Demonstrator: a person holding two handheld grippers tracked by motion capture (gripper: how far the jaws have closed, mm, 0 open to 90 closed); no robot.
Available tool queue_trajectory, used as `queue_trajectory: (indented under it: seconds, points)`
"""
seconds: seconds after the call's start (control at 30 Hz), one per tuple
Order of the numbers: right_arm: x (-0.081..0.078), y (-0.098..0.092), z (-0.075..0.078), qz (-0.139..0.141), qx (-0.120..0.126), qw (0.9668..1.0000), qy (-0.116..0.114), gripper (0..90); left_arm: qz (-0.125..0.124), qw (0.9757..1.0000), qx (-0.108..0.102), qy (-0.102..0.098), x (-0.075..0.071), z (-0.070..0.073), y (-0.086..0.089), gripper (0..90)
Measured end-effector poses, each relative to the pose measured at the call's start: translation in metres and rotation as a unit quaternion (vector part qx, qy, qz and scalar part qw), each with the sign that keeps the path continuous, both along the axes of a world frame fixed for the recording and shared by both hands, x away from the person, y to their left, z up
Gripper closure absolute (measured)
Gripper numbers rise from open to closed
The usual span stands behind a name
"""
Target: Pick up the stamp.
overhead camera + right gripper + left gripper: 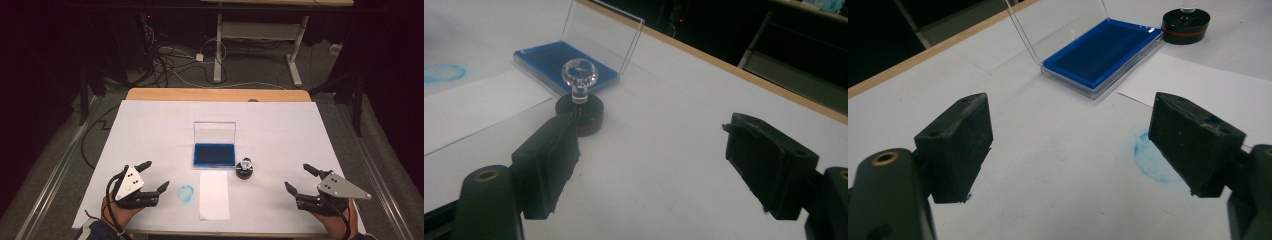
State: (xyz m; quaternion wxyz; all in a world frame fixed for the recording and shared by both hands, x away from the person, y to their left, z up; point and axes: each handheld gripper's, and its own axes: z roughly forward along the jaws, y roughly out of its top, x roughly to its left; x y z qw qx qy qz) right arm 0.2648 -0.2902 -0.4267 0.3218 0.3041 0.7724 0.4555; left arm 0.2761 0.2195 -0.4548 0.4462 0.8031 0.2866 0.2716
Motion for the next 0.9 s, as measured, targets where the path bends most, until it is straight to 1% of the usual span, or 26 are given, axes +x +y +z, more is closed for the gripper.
queue_trajectory:
  seconds: [0.03,0.1,0.13,0.2,0.3,0.4,0.47,0.5,0.53,0.6,0.67,0.7,0.73,0.77,0.8,0.9]
  points:
    - [0.001,-0.001,0.0,0.004,0.002,1.0,0.003,21.3,0.0,1.0,0.002,-0.002,0.0,0.0,0.0,17.2]
    - [0.001,-0.001,0.0,0.001,-0.003,1.0,0.003,21.4,-0.003,1.0,0.003,-0.002,0.001,0.001,-0.002,17.5]
    - [0.001,-0.002,0.0,0.003,0.0,1.0,0.003,21.8,-0.006,0.9999,0.01,-0.008,0.001,0.001,-0.002,17.5]
    - [0.003,-0.002,0.0,0.005,-0.001,1.0,0.006,22.6,-0.007,0.9999,0.015,0.0,0.0,-0.001,-0.002,17.5]
    - [0.006,0.0,0.0,0.009,-0.006,0.9999,0.01,23.1,0.0,0.9997,0.022,-0.01,-0.002,-0.001,0.001,17.6]
    - [0.009,0.002,0.0,0.018,-0.01,0.9997,0.01,24.2,0.0,0.9998,0.021,-0.007,-0.001,-0.003,0.003,18.1]
    - [0.011,0.003,0.001,0.023,-0.02,0.9995,0.013,25.0,0.002,0.9996,0.028,-0.003,-0.001,-0.004,0.004,18.1]
    - [0.012,0.002,0.002,0.029,-0.024,0.9992,0.016,25.5,0.002,0.9996,0.028,-0.003,-0.001,-0.004,0.004,18.1]
    - [0.013,0.002,0.004,0.031,-0.028,0.9989,0.019,25.1,0.001,0.9996,0.027,0.001,-0.003,-0.005,0.004,18.2]
    - [0.018,0.001,0.007,0.045,-0.026,0.9977,0.043,24.8,0.001,0.9996,0.028,0.001,-0.004,-0.006,0.004,18.2]
    - [0.02,0.002,0.011,0.046,-0.035,0.9974,0.043,24.9,0.002,0.9994,0.034,0.003,-0.005,-0.007,0.003,18.2]
    - [0.021,0.004,0.014,0.052,-0.036,0.9968,0.05,24.9,0.002,0.9994,0.035,0.003,-0.006,-0.007,0.002,18.2]
    - [0.022,0.006,0.016,0.053,-0.04,0.9967,0.048,24.9,0.001,0.9994,0.034,0.003,-0.006,-0.007,0.002,18.2]
    - [0.023,0.007,0.018,0.052,-0.039,0.9968,0.045,24.9,-0.001,0.9994,0.035,0.003,-0.005,-0.007,0.001,18.2]
    - [0.024,0.009,0.021,0.059,-0.036,0.9965,0.046,24.9,-0.001,0.9994,0.035,0.003,-0.005,-0.007,0.001,18.2]
    - [0.025,0.014,0.029,0.061,-0.037,0.9965,0.044,24.9,-0.002,0.9993,0.036,0.005,-0.005,-0.008,0.0,18.7]
